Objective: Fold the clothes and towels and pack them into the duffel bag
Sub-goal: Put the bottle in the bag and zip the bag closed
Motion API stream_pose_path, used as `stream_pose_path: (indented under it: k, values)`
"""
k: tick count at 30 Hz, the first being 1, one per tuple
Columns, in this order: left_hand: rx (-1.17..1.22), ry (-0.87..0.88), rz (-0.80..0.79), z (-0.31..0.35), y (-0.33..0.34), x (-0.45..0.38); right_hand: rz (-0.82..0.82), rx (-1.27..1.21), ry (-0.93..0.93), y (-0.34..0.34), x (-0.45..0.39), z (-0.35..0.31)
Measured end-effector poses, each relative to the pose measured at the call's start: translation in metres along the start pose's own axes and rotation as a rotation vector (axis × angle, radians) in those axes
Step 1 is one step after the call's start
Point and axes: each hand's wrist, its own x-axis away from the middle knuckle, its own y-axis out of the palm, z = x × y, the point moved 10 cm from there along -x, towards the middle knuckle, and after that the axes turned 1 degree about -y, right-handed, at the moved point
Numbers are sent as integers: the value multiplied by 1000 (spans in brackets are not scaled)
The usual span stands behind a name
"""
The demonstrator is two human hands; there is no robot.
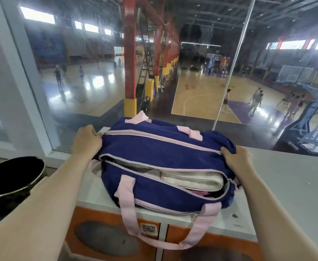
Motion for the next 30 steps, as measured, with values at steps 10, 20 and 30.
stream_pose_path:
  k: [10,20,30]
  values:
    - [-164,149,91,24,-3,17,-29,-108,38,4,9,1]
    - [-144,350,62,110,14,116,-37,-338,200,-2,43,14]
    - [10,728,-212,210,66,254,-62,-264,234,-26,91,43]
